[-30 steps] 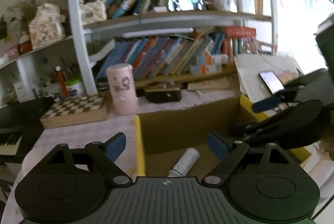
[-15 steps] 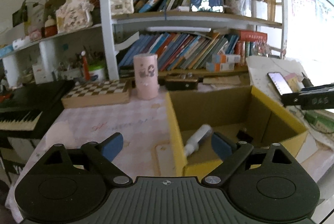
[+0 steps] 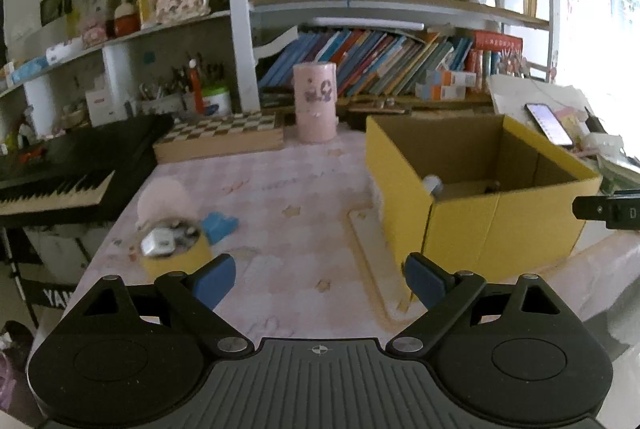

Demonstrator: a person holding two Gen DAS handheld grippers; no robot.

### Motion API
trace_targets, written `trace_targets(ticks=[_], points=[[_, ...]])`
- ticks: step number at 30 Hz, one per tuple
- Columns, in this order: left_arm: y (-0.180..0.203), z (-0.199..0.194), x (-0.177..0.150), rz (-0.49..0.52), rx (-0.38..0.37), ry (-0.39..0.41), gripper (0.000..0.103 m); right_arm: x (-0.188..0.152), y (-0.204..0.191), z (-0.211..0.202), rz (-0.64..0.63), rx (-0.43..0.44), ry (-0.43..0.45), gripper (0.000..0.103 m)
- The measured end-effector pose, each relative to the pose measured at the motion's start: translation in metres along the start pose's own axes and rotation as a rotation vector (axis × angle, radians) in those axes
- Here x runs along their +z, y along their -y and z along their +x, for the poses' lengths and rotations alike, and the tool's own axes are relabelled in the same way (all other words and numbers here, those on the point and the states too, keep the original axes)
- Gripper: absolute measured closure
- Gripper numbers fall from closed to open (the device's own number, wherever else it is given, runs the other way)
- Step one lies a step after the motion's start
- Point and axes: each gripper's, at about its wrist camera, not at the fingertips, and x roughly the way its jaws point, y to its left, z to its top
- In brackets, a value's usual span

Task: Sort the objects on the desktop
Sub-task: 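Withdraw both open tools from the box back toward the table edge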

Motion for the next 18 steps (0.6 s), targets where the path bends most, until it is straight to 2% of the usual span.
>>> trace_targets(ticks=[12,18], points=[[-0.033,-0.03,-0.042,-0.002,-0.002,-0.052,0.009,-0.047,-0.068,-0.03,0.026,0.012,-0.047,0.037],[-0.052,-0.042,-0.06,-0.036,-0.004,-0.083,0.008,-0.069,-0.098,-0.042,0.013,0.031,-0.069,0.034]])
